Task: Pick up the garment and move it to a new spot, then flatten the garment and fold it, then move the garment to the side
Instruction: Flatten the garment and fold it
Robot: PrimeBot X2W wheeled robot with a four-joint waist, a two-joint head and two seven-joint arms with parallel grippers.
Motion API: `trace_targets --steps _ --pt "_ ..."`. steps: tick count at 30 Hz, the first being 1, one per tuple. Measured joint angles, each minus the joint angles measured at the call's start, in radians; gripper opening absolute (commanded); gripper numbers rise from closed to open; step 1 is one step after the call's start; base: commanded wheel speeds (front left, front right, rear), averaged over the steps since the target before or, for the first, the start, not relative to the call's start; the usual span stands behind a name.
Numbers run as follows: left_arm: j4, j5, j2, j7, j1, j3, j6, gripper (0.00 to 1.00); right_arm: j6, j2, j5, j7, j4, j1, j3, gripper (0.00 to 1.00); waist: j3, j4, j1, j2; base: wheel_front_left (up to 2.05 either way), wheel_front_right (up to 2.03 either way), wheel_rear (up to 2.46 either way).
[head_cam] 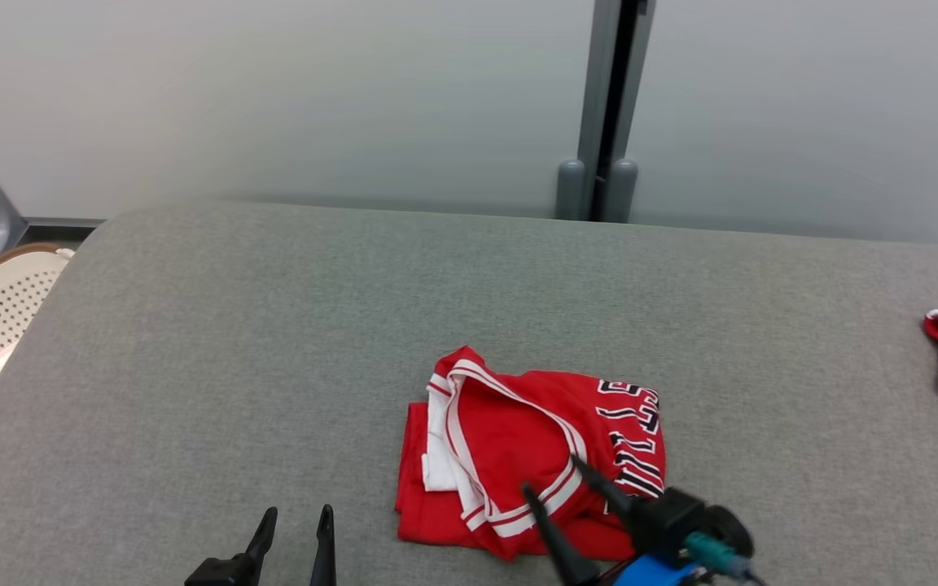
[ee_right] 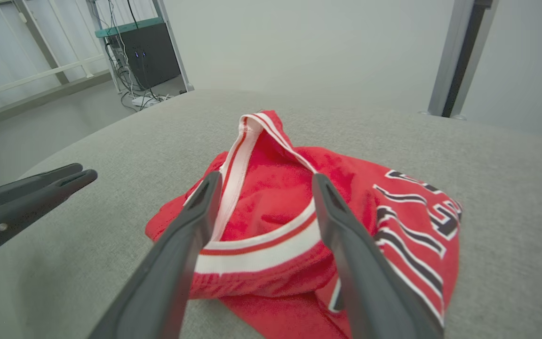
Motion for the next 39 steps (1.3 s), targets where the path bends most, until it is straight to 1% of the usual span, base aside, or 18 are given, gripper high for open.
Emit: trace_targets --steps 3,6,13,19,20,21,22,29,32,39 --pt "0.005 -0.008 0.0 0.0 0.001 -0.006 -0.009 1.0 0.0 0.001 0.014 0.0 0.052 -0.023 0.109 1.0 0.002 0.022 0.0 0.0 0.0 0.0 0.0" --pt "0.009 -0.008 0.001 0.0 0.003 -0.003 -0.014 1.0 0.0 -0.003 0.017 0.004 0.115 -0.06 0.181 1.0 0.007 0.04 0.0 0.0 0.0 0.0 0.0" --pt "0.012 -0.01 0.0 0.0 0.002 -0.005 -0.017 1.0 0.0 -0.008 -0.025 0.036 0.26 -0.133 0.224 1.0 0.024 0.065 0.0 0.0 0.0 0.0 0.0" --pt "0.011 -0.018 0.0 0.0 -0.003 -0.012 -0.018 1.0 0.0 -0.004 -0.033 0.049 0.321 -0.166 0.269 1.0 0.04 0.073 0.0 0.0 0.0 0.0 0.0" --pt "0.011 -0.018 0.0 0.0 -0.006 -0.014 -0.018 1.0 0.0 -0.004 -0.029 0.049 0.326 -0.172 0.275 0.85 0.042 0.073 0.0 0.0 0.0 0.0 0.0" --pt "0.011 -0.019 0.0 0.0 -0.009 -0.015 -0.018 1.0 0.0 -0.003 -0.016 0.049 0.331 -0.177 0.281 0.29 0.045 0.073 0.0 0.0 0.0 0.0 0.0" --pt "0.011 -0.019 0.0 0.0 -0.012 -0.016 -0.018 1.0 0.0 -0.003 -0.005 0.049 0.332 -0.18 0.286 0.0 0.047 0.074 0.0 0.0 0.0 0.0 0.0" --pt "0.007 -0.022 0.0 0.0 -0.023 -0.024 -0.019 1.0 0.0 -0.002 0.115 0.02 0.278 -0.21 0.338 0.0 0.06 0.081 0.0 0.0 0.0 0.0 0.0" --pt "0.007 -0.021 0.0 0.0 -0.026 -0.025 -0.019 1.0 0.0 -0.002 0.149 0.013 0.254 -0.237 0.363 0.0 0.061 0.084 0.0 0.0 0.0 0.0 0.0" --pt "0.014 -0.022 0.0 0.0 -0.039 -0.038 -0.025 1.0 0.0 -0.002 0.232 0.014 0.255 -0.314 0.435 0.0 0.065 0.119 0.0 0.0 0.0 0.0 0.0"
